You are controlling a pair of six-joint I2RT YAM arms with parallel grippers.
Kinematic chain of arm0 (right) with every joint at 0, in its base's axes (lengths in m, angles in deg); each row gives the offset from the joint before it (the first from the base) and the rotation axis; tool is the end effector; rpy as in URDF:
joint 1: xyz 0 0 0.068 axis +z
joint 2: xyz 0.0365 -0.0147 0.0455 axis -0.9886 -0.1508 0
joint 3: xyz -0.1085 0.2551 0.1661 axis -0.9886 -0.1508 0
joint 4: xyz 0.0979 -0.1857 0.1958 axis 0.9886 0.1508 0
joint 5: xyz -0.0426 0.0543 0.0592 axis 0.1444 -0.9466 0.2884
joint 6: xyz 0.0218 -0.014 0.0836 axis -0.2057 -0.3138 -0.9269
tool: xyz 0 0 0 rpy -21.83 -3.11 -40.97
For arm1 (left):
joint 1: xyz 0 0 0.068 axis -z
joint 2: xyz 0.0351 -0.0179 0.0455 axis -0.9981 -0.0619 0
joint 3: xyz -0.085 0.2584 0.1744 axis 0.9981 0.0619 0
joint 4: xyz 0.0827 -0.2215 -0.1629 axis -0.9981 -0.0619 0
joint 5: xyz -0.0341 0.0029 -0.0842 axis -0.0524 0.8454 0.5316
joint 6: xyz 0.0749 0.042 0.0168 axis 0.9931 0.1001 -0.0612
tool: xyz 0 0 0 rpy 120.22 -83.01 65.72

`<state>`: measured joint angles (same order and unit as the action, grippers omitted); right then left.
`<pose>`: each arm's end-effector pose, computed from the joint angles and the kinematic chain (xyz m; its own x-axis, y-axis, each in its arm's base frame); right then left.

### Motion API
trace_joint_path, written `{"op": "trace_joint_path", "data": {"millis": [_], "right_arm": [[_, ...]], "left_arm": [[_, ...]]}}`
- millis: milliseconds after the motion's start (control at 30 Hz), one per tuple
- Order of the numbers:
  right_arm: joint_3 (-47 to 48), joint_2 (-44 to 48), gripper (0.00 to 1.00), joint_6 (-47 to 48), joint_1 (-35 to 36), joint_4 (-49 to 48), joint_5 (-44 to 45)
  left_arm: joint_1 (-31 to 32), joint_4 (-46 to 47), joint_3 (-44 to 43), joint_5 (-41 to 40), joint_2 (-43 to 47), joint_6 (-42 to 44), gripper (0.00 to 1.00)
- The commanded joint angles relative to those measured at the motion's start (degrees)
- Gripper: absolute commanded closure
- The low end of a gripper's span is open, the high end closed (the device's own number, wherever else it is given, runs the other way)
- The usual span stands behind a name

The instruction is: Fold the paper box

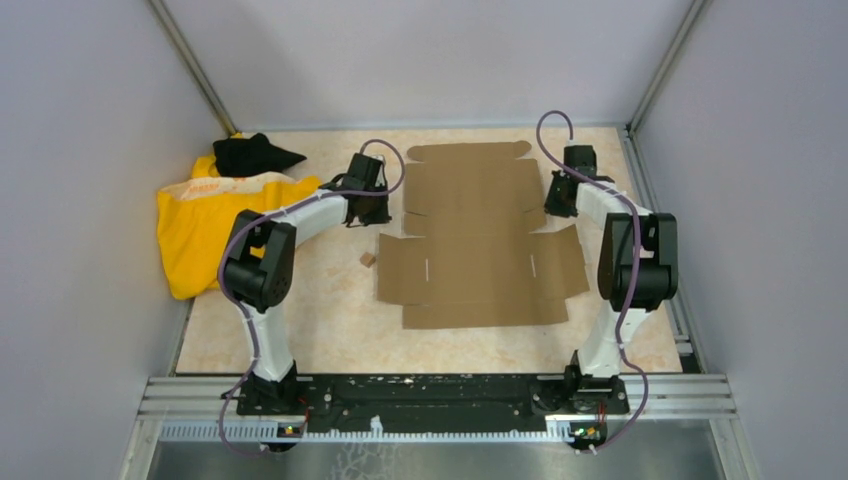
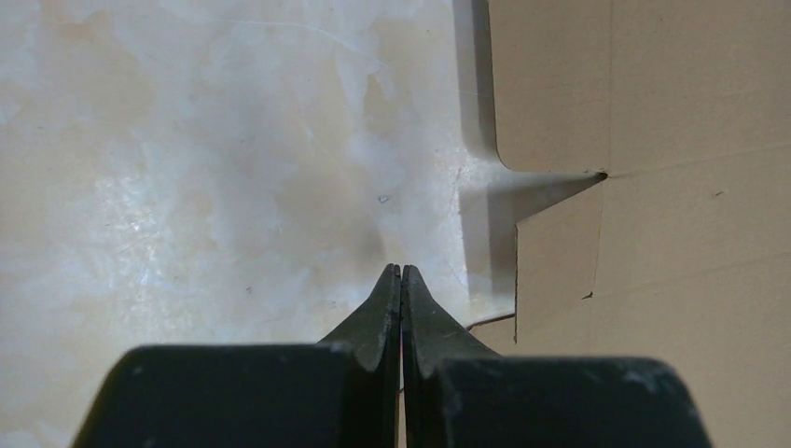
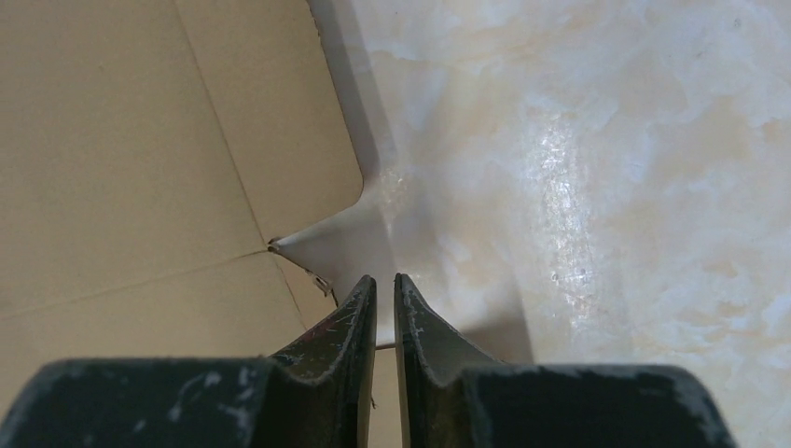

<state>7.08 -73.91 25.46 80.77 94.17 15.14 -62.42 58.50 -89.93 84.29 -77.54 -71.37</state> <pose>0.4518 -0.0053 0.1892 -0.7737 0.2907 -0.5630 0.2451 0.9567 0.1571 0.4432 -0.1952 0.1794 -0.8021 -0.0095 -0.5972 0.1300 0.9732 -0.1900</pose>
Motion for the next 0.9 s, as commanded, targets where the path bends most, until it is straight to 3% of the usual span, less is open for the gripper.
{"op": "trace_joint_path", "data": {"millis": [0,867], "right_arm": [[0.71,0.12,0.86,0.72,0.21,-2.72,-0.36],[-1.90,2.88,0.84,1.80,5.14,-6.15,-5.65]], "left_arm": [[0.67,1.05,-2.59,3.91,-2.27,0.70,1.00],[4.36,-0.14,-8.63,5.77,-5.04,-2.83,1.00]]}}
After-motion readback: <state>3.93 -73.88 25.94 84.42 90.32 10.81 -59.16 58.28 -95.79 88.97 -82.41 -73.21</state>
